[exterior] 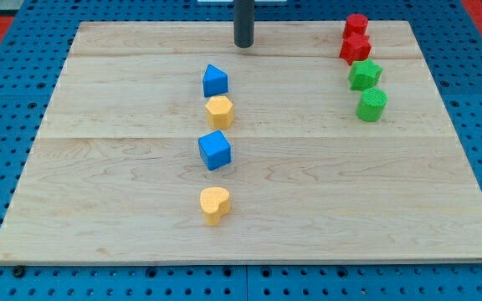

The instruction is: Move the blue triangle to the left side of the yellow hexagon

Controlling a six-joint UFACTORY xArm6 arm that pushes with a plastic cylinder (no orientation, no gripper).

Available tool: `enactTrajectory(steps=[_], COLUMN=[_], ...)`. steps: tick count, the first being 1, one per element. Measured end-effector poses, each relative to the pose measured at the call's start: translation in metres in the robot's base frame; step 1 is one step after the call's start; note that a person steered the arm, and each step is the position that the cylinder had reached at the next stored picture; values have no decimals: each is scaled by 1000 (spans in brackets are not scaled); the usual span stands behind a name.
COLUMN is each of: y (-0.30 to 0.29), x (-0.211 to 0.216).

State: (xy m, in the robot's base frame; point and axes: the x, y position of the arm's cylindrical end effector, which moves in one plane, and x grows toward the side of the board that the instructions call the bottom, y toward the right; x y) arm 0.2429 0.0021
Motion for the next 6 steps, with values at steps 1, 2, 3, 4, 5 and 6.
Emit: enactTrajectory(steps=[1, 2, 3, 4, 5, 6], y=[-5, -14, -30, -57, -65, -68], x=[14, 35, 63, 89, 93, 155])
